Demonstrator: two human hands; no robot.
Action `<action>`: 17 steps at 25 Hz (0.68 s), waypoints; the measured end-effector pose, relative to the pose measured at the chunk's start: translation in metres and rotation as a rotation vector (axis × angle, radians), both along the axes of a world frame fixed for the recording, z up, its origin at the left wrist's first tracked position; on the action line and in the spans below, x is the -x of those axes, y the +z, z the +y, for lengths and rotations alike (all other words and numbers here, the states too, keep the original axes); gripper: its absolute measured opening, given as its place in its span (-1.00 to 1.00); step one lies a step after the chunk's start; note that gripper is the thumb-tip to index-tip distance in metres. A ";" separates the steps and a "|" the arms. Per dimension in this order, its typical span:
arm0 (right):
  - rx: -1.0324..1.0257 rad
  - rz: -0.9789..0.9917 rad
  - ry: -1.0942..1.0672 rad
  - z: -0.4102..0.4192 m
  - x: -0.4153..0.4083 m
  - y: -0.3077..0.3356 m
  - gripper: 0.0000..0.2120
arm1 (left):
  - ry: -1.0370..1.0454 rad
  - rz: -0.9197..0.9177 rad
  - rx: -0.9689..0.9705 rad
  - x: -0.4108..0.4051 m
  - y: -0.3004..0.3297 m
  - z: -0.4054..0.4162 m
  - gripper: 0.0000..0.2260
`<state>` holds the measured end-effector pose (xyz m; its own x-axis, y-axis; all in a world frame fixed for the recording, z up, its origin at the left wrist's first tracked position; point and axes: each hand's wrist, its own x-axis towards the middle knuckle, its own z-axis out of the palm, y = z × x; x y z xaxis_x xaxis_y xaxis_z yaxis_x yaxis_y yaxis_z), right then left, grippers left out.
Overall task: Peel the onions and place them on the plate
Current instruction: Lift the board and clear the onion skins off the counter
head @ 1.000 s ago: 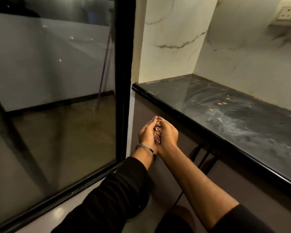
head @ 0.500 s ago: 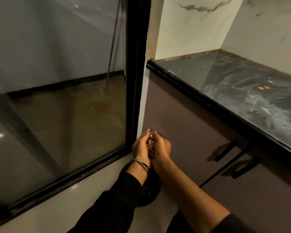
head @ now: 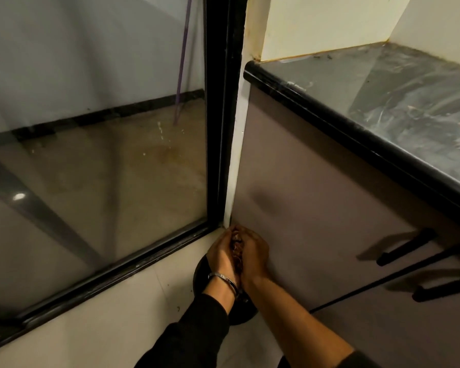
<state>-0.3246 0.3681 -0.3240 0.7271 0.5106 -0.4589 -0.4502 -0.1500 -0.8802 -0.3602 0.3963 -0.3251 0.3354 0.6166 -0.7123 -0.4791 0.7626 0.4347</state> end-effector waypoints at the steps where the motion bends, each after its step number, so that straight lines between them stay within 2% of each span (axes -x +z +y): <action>1: -0.015 -0.004 0.003 -0.001 -0.001 -0.004 -0.79 | -0.007 0.027 -0.021 0.000 -0.002 -0.001 -0.87; 3: 0.001 -0.016 -0.002 0.000 -0.001 -0.010 -0.77 | -0.011 0.220 -0.114 -0.002 -0.010 -0.003 -0.89; 5: 0.001 0.016 -0.029 0.003 -0.003 -0.014 -0.78 | 0.022 0.337 -0.197 -0.002 -0.015 -0.004 -0.83; 8: 0.028 0.346 -0.054 0.007 -0.012 -0.015 -0.82 | 0.032 0.406 -0.214 -0.001 -0.025 0.000 -0.69; 10: 0.070 0.431 -0.012 0.005 -0.021 -0.013 -0.82 | 0.001 0.423 -0.247 0.003 -0.034 0.004 -0.64; 11: 0.075 0.399 -0.016 0.005 -0.025 -0.016 -0.82 | -0.009 0.435 -0.255 0.004 -0.037 0.006 -0.63; 14: 0.152 0.139 -0.015 0.003 -0.027 -0.023 -0.75 | -0.002 0.462 -0.242 0.003 -0.043 0.009 -0.61; 17: 0.148 0.075 -0.014 -0.003 -0.026 -0.023 -0.74 | -0.006 0.496 -0.249 -0.001 -0.038 0.010 -0.60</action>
